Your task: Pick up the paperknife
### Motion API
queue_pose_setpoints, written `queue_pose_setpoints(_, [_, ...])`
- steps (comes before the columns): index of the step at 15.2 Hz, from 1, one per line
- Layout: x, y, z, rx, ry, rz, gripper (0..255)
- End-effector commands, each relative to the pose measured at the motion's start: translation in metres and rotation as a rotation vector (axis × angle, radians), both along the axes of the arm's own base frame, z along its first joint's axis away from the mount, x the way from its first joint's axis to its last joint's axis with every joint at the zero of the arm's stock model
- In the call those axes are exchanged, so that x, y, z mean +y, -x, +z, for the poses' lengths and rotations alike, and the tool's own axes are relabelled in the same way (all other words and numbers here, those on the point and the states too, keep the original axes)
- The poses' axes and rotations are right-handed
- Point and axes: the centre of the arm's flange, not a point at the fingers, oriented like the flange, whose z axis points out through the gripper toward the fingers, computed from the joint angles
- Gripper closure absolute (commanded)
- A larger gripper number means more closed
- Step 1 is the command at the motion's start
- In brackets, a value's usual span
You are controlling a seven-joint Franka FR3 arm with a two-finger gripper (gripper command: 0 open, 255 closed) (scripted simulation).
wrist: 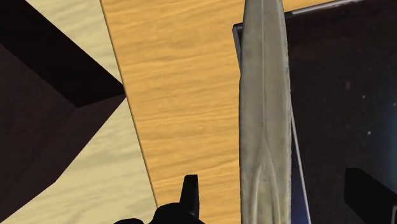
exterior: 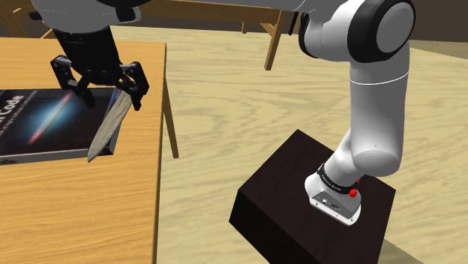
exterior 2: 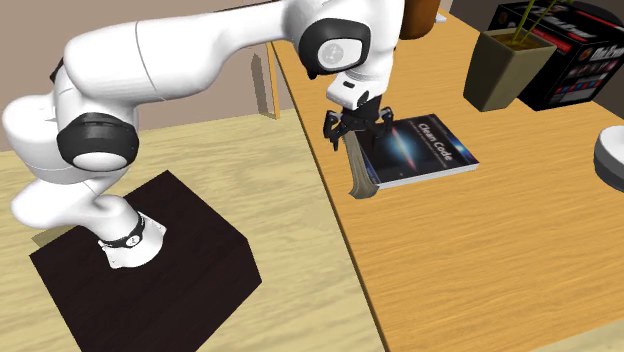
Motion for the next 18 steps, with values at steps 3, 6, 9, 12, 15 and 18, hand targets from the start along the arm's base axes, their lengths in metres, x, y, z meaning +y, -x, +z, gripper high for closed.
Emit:
queue_pose_setpoints(3, [0.001, 0.000, -0.014, 0.000, 0.000, -0.001, 0])
queue_pose_setpoints(6, [0.001, -0.001, -0.013, 0.000, 0.000, 0.000, 255])
queue_pose_setpoints(9, [0.000, 0.000, -0.012, 0.000, 0.000, 0.000, 255])
queue_pose_setpoints(12, [0.002, -0.002, -0.011, 0.000, 0.000, 0.000, 255])
queue_pose_setpoints(15, [0.001, 0.000, -0.003, 0.000, 0.000, 0.000, 255])
queue_pose_setpoints(18, [0.001, 0.000, 0.013, 0.000, 0.000, 0.000, 255])
